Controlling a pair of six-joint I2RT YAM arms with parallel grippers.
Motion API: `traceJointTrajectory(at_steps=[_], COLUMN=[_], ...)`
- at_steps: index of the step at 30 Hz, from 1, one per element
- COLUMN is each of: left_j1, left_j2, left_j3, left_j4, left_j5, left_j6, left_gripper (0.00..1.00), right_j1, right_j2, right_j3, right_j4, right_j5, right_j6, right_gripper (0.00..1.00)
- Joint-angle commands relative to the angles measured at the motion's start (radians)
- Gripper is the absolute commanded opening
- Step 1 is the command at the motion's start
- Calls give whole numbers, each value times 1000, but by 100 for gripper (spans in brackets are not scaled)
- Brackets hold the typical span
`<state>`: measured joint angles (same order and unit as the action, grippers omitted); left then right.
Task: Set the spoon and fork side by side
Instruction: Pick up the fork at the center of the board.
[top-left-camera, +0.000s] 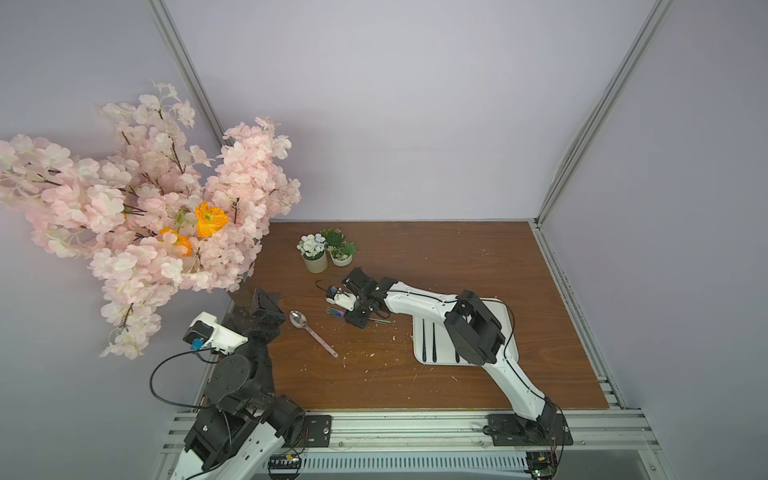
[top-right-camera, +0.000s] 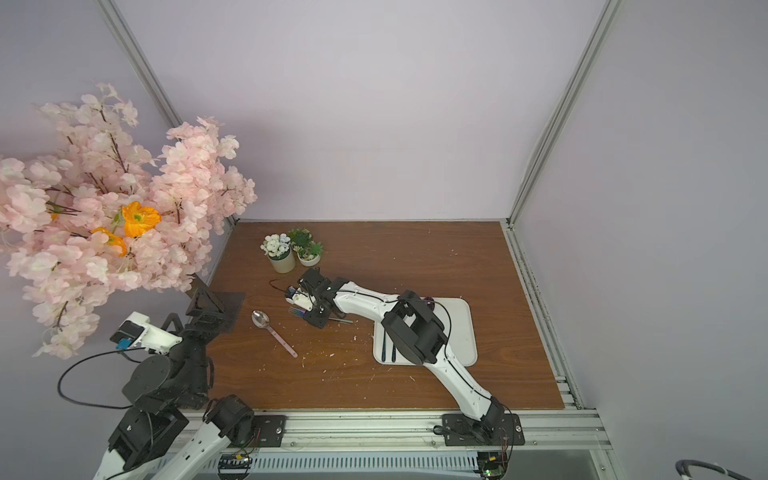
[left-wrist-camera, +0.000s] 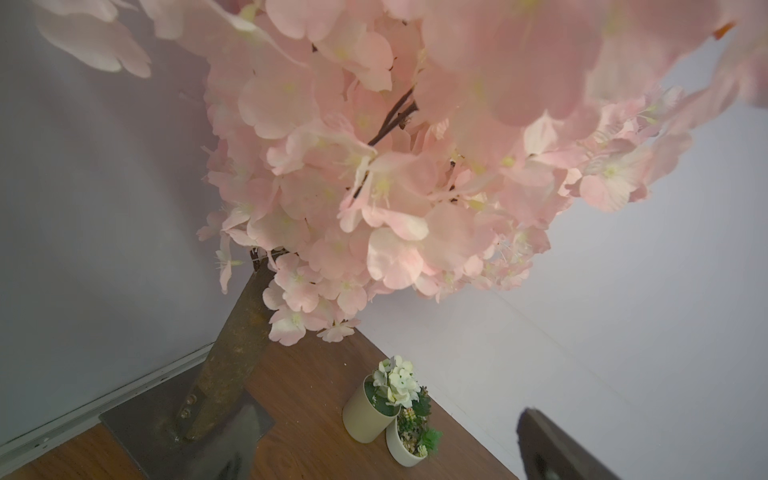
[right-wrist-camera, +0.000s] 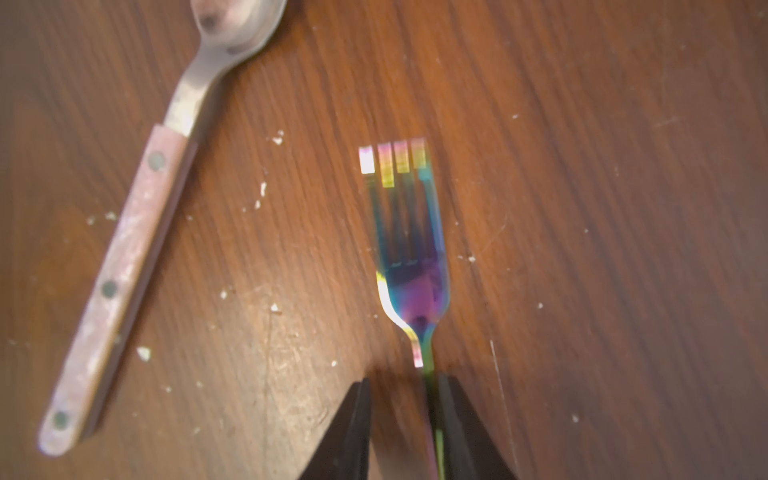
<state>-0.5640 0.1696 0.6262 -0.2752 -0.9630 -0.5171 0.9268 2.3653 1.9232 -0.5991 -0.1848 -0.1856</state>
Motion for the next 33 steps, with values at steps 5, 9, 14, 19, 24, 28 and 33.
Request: traceJointTrajectory(at_steps=[5,9,14,19,24,28,33], left_j1=[10,10,10,9,9,9,9], left_j2=[-31,-37,-38,-49,-48,-56,-71], left_j3=[24,22,11,-16,-19,-21,-34], left_j4=[-18,-20,-18,1,14,10,15], left_j5=[-26,-32,-29,-26,-20,-21,-23], left_j6=[26,26,9,2,14,13,12], left_gripper=[100,100,100,100,100,100,100], right_j1=[-13,0,33,61,61,60,52], right_j2=[24,-19,-121,-205,-280,-316,-366], right_j3=[-17,-56,-215,-339,-342,-337,-362], right_j4=[-89,-152,-194,-177,-143,-137,-127], right_j5=[90,178,139,124,158,172,198], right_j6=[96,279,511,591,616,647,674], right_gripper=[9,1,0,0,0,0,0])
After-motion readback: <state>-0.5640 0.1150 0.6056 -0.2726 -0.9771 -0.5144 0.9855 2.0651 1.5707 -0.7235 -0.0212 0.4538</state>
